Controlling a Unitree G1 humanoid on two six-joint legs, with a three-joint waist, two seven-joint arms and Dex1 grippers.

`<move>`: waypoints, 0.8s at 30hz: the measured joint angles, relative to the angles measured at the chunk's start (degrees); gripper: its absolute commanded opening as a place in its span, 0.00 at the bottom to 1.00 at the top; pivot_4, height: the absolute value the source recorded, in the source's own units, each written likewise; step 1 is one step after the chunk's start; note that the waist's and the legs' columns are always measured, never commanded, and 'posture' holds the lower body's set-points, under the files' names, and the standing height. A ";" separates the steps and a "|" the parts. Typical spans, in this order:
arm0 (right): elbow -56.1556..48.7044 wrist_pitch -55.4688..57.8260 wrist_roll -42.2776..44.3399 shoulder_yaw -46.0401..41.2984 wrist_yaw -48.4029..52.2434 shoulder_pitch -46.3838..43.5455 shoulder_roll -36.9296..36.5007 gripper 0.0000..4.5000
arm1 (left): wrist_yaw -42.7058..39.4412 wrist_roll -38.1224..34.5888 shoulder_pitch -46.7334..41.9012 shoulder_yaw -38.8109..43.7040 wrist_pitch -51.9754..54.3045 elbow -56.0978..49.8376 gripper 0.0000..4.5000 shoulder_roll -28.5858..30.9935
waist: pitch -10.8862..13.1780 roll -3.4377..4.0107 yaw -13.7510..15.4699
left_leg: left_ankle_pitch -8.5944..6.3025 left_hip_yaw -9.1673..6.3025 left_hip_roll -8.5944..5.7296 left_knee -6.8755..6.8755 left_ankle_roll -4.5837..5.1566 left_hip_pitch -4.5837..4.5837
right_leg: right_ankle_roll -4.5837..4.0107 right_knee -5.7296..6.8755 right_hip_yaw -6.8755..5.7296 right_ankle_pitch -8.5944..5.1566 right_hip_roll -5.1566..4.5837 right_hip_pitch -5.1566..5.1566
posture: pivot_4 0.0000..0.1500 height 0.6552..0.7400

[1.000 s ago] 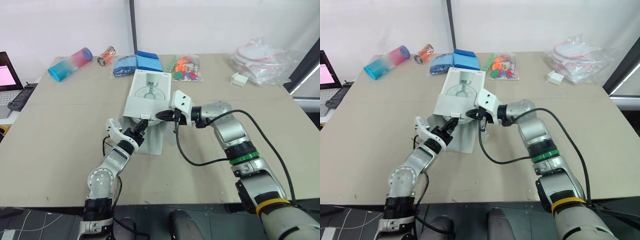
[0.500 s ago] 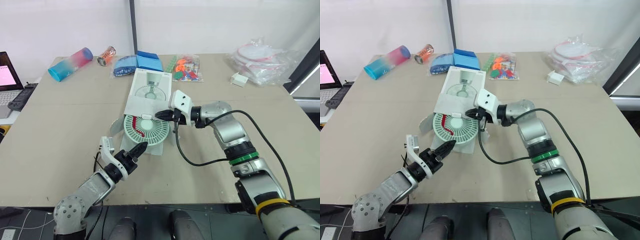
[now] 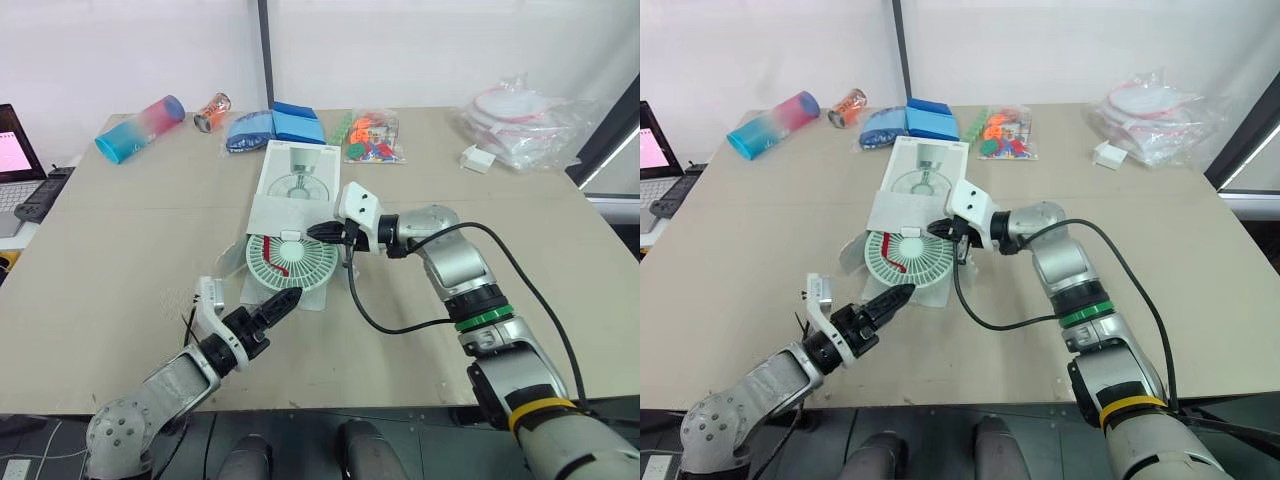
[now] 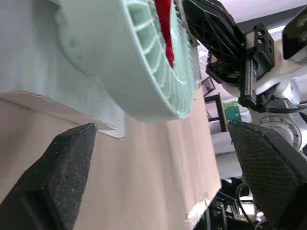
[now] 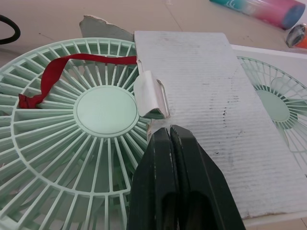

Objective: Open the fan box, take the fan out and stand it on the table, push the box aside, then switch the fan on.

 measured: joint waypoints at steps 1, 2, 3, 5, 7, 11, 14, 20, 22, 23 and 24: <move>0.00 -0.10 0.01 0.00 0.00 0.05 0.00 0.00 | 0.64 -0.94 0.50 0.68 -0.70 -0.68 0.99 0.47 | 0.00 0.00 -0.01 | 0.00 0.00 0.00 0.00 0.00 0.00 | 0.00 0.00 -0.01 0.00 0.00 0.00 | 1.00 1.00; 0.00 -0.15 0.01 0.00 0.01 0.06 0.00 0.00 | 1.18 -1.48 0.67 1.30 -1.40 -1.19 0.99 1.13 | 0.00 0.00 0.00 | 0.00 0.00 0.00 0.00 0.00 0.00 | 0.00 0.00 0.00 0.00 0.00 0.00 | 1.00 1.00; 0.00 -0.18 0.01 0.00 0.03 0.09 0.00 0.00 | 1.46 -1.71 0.69 1.66 -1.96 -1.42 0.99 1.62 | 0.00 0.00 0.01 | 0.00 0.00 0.00 0.00 0.00 0.00 | 0.00 0.00 0.00 0.00 0.00 0.00 | 1.00 1.00; 0.01 -0.29 0.01 0.00 0.13 0.15 0.02 0.00 | 2.60 -2.76 0.77 3.17 -4.02 -1.42 0.99 1.78 | 0.00 0.00 0.03 | 0.00 0.02 0.00 0.00 0.00 0.01 | 0.00 0.00 0.00 0.00 -0.01 0.02 | 1.00 1.00; 0.08 -0.40 0.00 0.00 0.18 0.15 0.16 0.00 | 3.70 -2.49 0.07 3.91 -6.09 -0.61 0.99 1.76 | 0.00 0.00 0.04 | 0.00 0.02 0.00 0.00 0.00 0.02 | 0.00 0.00 0.00 0.00 0.00 0.02 | 1.00 1.00; 0.69 -0.99 0.00 0.04 0.21 0.12 0.85 0.00 | 4.66 0.35 -3.61 3.56 -7.83 2.54 0.99 1.12 | -0.01 -0.01 0.03 | 0.00 0.04 0.00 0.00 0.00 0.03 | 0.00 0.00 0.00 0.00 0.00 0.03 | 1.00 1.00; 1.12 -1.54 0.00 0.04 0.28 0.03 0.97 0.00 | 5.01 1.56 -5.67 3.20 -8.63 5.40 0.99 -0.65 | -0.01 -0.01 0.04 | 0.00 0.04 0.00 0.00 0.00 0.04 | 0.00 -0.01 0.00 0.00 0.01 0.03 | 1.00 1.00; 1.55 -1.93 -0.01 0.07 0.22 -0.06 1.10 0.00 | 3.53 2.67 -9.01 3.06 -8.11 11.15 0.99 -1.03 | -0.01 -0.02 0.00 | 0.00 0.03 0.00 0.00 0.00 0.05 | 0.00 0.00 0.00 0.00 0.01 0.04 | 1.00 1.00; 1.54 -1.94 0.00 0.07 0.20 -0.06 1.09 0.00 | 3.02 2.68 -10.01 2.89 -7.56 11.88 0.99 -1.01 | -0.01 -0.02 0.00 | 0.00 0.03 0.00 0.00 0.00 0.05 | 0.00 -0.01 0.01 0.00 0.01 0.04 | 1.00 1.00; 1.53 -1.93 0.00 0.07 0.17 -0.06 1.10 0.00 | 2.57 2.68 -10.58 2.77 -7.17 12.40 0.99 -1.01 | -0.01 -0.02 0.00 | 0.00 0.03 0.00 0.00 0.00 0.05 | 0.00 0.00 0.00 0.00 0.01 0.04 | 1.00 1.00; 1.51 -1.89 0.00 0.07 0.12 -0.05 1.09 0.00 | 1.90 2.65 -11.39 2.62 -6.67 13.12 0.99 -1.02 | -0.01 -0.02 0.00 | 0.00 0.03 0.00 0.00 0.00 0.05 | 0.00 0.00 0.00 0.00 0.01 0.04 | 1.00 1.00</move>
